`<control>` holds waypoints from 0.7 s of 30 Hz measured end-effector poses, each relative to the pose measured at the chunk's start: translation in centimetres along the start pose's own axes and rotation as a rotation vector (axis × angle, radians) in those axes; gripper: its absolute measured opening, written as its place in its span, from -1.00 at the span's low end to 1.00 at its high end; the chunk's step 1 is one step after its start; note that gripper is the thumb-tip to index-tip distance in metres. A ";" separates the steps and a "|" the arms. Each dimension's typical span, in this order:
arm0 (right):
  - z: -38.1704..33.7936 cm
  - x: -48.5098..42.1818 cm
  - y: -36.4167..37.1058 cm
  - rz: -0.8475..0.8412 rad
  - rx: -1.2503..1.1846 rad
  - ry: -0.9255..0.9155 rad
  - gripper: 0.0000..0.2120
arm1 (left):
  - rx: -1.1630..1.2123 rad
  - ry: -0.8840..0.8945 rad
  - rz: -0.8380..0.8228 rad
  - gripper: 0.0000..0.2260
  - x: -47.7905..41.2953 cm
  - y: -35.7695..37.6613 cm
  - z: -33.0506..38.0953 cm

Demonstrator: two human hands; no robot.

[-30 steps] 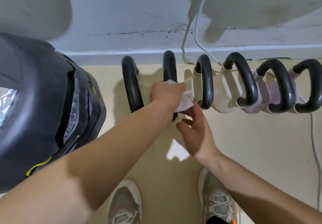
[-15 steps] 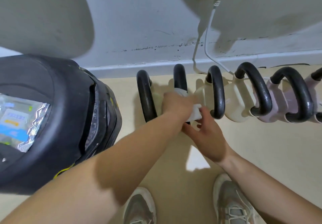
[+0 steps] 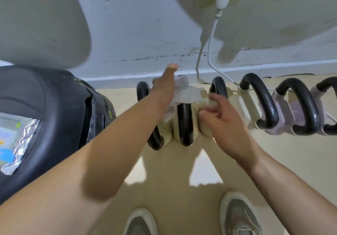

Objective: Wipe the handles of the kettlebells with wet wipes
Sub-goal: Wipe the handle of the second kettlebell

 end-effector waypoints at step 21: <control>-1.9 -10.1 5.4 -0.295 -0.277 0.002 -0.55 | -0.068 0.195 -0.338 -0.21 -2.6 2.6 1.5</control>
Point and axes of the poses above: each hand's wrist, its own x-axis away from the middle knuckle, its own y-axis out of the palm, z = x × y, the point moved 9 cm from there along -x, towards the middle knuckle, and after that the axes turned 2 degrees about -z, right-handed, at the moved point
